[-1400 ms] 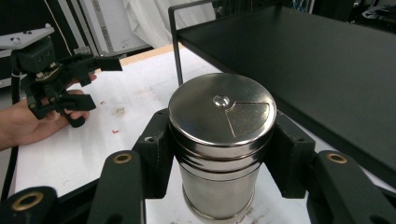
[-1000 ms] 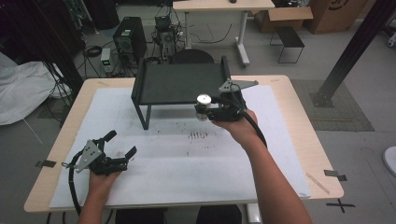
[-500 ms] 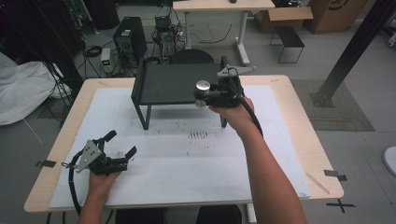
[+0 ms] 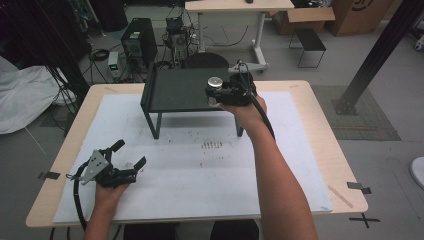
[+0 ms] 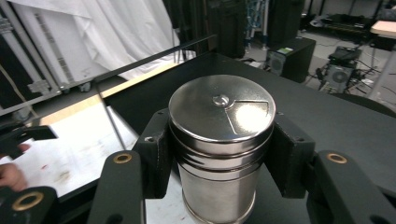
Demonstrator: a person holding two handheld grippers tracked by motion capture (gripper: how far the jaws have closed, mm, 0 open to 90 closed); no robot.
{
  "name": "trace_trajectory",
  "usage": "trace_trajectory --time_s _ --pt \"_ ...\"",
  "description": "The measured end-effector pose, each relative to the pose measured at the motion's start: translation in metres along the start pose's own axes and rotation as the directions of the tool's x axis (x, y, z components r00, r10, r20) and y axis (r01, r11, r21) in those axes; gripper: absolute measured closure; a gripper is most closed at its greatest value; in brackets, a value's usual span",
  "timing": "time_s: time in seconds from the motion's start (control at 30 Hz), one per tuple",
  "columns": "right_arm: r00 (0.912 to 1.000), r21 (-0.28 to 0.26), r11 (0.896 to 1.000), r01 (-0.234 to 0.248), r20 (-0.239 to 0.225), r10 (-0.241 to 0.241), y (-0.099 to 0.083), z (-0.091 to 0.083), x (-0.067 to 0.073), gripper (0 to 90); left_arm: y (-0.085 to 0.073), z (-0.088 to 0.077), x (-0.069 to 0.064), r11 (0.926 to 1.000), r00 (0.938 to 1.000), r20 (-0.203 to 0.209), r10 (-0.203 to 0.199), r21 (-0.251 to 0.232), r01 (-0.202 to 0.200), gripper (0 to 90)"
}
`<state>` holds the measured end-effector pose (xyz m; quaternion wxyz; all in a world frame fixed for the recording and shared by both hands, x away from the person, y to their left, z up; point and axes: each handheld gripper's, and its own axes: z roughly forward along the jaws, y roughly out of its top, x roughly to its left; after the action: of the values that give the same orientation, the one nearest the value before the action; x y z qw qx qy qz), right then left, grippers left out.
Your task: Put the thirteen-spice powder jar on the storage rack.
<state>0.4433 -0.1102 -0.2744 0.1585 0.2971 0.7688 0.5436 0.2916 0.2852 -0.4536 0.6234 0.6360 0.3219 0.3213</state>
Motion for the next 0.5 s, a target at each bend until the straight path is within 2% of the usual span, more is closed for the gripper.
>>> trace_trajectory --time_s 0.03,0.23,0.5 --pt "0.9998 0.006 1.000 -0.005 0.019 0.005 0.000 0.004 -0.002 48.6 0.000 0.000 0.000 1.0000 1.0000 0.000 0.000 0.001 0.000 0.2" --pt "0.9981 0.018 0.999 -0.029 0.055 0.028 -0.002 0.012 -0.008 48.6 0.000 0.000 0.000 1.0000 1.0000 0.000 0.002 0.005 -0.002 0.2" --pt "0.9964 0.028 0.999 -0.041 0.076 0.039 -0.003 0.017 -0.012 48.6 0.000 0.000 0.000 1.0000 1.0000 -0.001 0.000 0.005 0.000 0.2"
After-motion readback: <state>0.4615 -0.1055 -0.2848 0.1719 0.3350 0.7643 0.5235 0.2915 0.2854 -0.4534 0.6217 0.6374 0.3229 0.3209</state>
